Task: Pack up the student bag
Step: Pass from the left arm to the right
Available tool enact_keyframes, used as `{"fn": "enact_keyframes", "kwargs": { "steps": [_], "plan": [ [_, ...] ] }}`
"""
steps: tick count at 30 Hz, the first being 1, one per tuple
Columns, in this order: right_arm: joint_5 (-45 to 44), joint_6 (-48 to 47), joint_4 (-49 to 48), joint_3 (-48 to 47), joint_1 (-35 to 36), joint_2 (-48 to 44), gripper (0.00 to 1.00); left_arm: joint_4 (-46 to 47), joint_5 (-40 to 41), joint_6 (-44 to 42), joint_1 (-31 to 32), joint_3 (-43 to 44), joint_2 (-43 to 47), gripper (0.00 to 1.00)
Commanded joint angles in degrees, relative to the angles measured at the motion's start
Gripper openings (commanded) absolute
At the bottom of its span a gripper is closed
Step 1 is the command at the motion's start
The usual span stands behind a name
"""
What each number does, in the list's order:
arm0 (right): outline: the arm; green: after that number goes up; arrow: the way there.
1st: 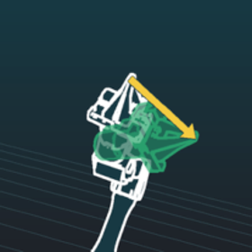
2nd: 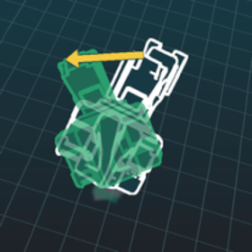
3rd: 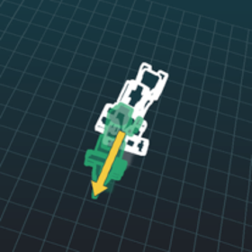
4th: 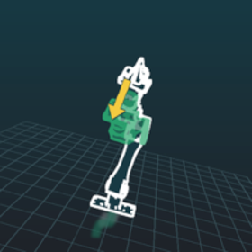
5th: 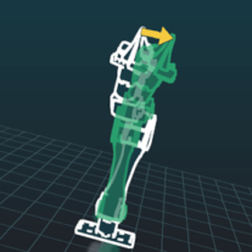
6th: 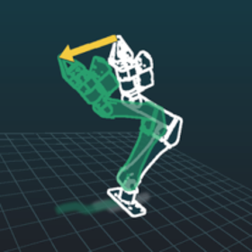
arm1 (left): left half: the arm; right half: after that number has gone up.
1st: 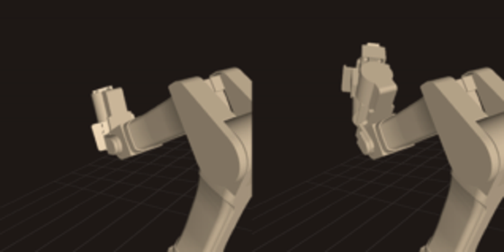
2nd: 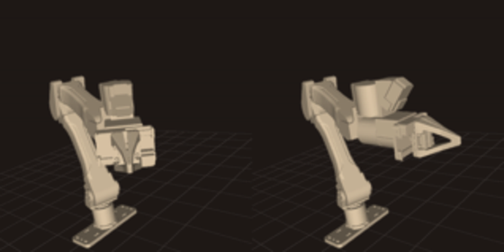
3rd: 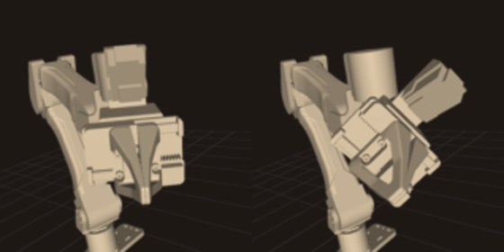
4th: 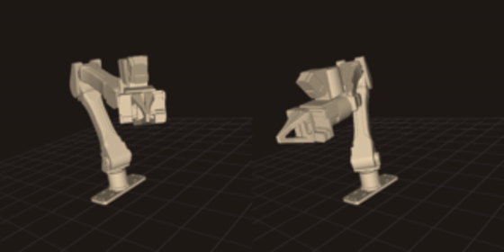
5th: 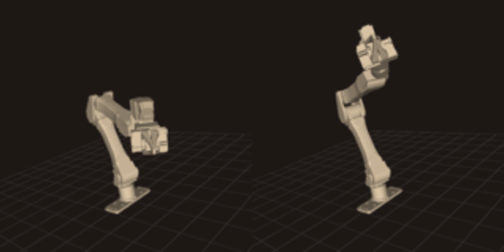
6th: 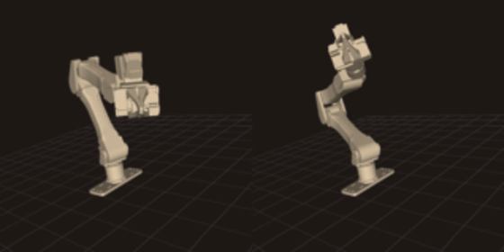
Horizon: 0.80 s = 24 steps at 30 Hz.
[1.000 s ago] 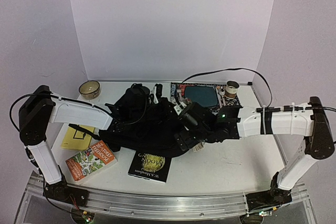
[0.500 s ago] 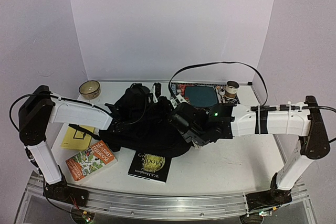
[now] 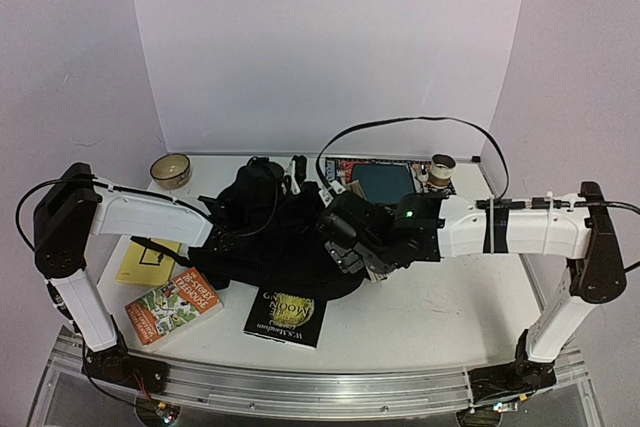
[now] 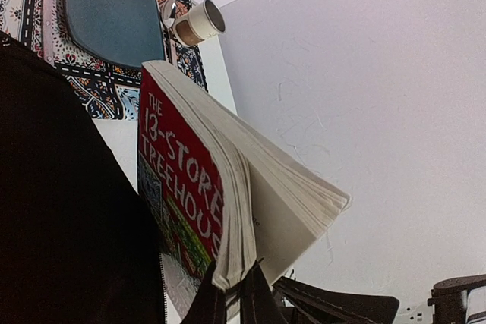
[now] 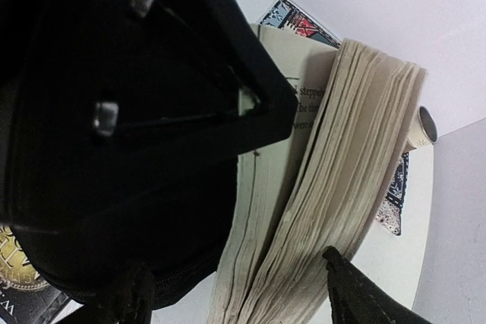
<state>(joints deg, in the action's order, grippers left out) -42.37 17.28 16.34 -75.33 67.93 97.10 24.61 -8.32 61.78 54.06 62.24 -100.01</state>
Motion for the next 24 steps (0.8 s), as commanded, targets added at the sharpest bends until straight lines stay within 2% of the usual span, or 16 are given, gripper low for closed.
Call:
{"fn": "enact_keyframes", "kwargs": {
  "steps": [1, 3, 11, 18, 21, 24],
  "plan": [
    [0.1, 1.1, 2.1, -2.2, 0.2, 2.0, 0.86, 5.4, 0.4, -0.4, 0.2, 3.2, 4.2, 0.0],
    [-0.6, 1.2, 2.1, -2.4, 0.1, 2.8, 0.9, 5.4, 0.3, -0.5, 0.2, 3.3, 4.3, 0.0],
    [-3.1, 2.6, 3.4, -3.8, 0.1, 5.1, 0.91, 5.5, 0.4, -0.8, 0.2, 2.9, 4.8, 0.0],
    [-0.8, 2.1, 9.2, -7.8, 0.1, 2.1, 0.93, 5.5, 1.8, -1.3, 0.2, 1.7, 5.1, 0.0],
    [-1.6, 2.3, 12.1, -9.7, 0.1, 2.2, 0.98, 5.5, 2.0, -1.3, 0.2, 1.6, 5.1, 0.0],
    [-3.9, 2.7, 13.0, -9.9, 0.0, 2.8, 0.98, 5.5, 1.8, -1.4, 0.2, 1.9, 5.1, 0.0]
  ]
}}
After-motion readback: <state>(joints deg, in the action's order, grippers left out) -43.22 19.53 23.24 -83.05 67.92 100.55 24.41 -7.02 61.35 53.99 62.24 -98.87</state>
